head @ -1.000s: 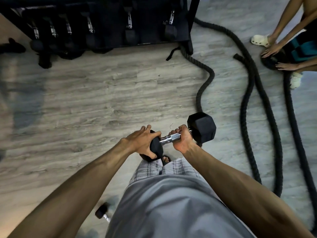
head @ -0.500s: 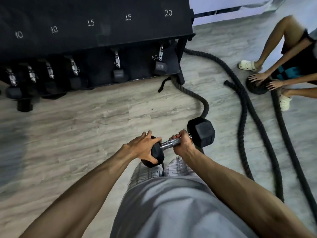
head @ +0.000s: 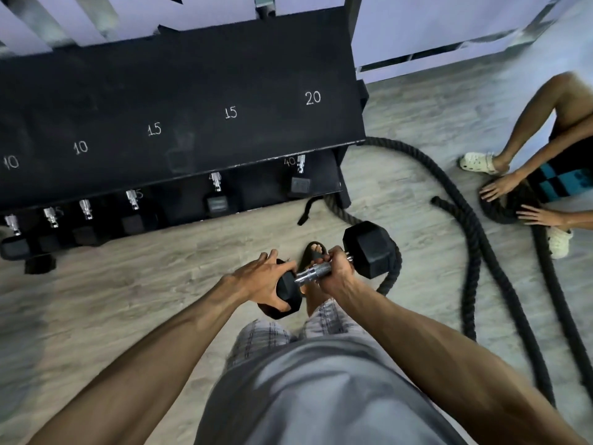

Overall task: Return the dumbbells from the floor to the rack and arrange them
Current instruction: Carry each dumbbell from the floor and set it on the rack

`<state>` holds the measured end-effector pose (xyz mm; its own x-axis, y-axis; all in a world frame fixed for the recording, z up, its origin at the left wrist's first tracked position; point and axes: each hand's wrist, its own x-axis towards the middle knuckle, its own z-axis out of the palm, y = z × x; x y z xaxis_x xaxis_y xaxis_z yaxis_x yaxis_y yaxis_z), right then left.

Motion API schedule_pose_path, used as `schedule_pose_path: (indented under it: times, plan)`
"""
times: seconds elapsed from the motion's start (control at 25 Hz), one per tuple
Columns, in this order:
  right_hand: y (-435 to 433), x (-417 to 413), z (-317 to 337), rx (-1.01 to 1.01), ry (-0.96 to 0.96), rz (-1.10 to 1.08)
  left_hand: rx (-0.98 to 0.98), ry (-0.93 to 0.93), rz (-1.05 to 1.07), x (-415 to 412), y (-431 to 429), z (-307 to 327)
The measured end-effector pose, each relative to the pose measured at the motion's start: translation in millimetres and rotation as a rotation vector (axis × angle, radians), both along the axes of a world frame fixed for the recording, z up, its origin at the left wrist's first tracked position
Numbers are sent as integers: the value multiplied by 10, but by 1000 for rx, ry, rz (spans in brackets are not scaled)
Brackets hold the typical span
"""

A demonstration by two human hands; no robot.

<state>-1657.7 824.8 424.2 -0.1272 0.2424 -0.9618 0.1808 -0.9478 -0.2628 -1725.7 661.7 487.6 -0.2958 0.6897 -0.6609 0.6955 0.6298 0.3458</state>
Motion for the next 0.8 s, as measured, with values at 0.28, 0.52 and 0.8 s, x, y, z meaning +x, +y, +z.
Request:
schedule_pose_path:
  times: [0.28, 0.52, 0.8]
  plan:
    - [943, -1498, 215, 38, 28, 83, 3, 10, 151, -1268, 877, 114]
    - [1429, -2663, 260, 46, 49, 207, 25, 53, 237, -2247, 1305, 55]
    - [1559, -3779, 128, 44, 4, 152, 22, 70, 231, -3382, 1467, -90]
